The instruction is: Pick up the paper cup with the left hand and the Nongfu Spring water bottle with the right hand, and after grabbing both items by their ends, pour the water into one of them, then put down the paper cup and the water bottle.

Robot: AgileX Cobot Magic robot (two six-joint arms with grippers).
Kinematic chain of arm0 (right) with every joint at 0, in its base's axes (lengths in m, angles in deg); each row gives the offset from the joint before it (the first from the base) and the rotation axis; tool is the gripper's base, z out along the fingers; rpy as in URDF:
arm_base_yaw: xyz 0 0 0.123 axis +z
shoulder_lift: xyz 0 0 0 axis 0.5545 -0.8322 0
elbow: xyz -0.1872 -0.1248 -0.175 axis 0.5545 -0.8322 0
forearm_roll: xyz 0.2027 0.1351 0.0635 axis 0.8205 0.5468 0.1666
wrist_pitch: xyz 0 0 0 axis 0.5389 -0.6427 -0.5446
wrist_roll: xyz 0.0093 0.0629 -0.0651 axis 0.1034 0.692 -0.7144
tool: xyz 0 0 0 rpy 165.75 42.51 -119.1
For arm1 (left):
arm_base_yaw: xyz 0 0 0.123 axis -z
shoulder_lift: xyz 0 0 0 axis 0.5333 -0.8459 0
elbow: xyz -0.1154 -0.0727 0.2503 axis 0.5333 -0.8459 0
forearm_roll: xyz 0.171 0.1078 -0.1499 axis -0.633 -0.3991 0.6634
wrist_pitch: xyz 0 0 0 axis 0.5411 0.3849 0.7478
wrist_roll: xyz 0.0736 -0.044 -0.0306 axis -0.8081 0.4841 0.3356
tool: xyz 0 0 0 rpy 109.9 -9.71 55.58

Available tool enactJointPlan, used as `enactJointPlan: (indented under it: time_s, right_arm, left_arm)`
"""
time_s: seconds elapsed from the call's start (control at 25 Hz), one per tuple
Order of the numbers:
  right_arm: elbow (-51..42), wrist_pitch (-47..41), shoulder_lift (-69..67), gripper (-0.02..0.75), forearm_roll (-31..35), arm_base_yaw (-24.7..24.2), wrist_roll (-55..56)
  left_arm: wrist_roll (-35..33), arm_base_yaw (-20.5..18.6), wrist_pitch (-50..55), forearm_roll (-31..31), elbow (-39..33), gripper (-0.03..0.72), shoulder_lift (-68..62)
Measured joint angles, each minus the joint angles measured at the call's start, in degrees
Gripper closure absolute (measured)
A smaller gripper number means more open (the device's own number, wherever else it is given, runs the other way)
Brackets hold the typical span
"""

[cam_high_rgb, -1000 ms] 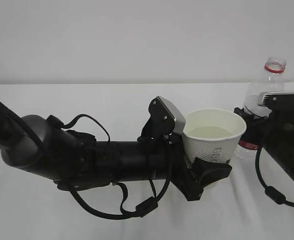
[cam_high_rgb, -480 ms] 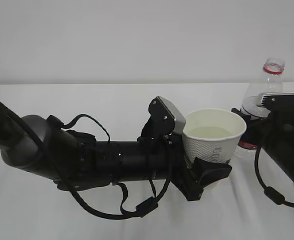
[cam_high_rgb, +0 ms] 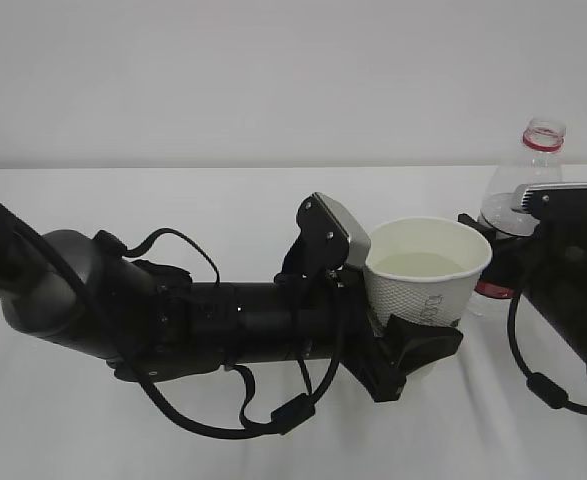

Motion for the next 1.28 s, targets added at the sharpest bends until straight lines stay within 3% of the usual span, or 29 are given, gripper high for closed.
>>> enactJointPlan:
  time_s: [0.72,1.28]
  right_arm:
    - [-1.5,0.3,2.1,0.094,-0.5,0.0,0.0]
    - [-9.4,0.3,9.4,0.094,-2.0,0.0,0.0]
  left_arm:
    - [0.0,0.0,0.2,2.7,0.0,0.197,0.0]
    - [0.0,0.0,0.8,4.7,0.0,0.197,0.0]
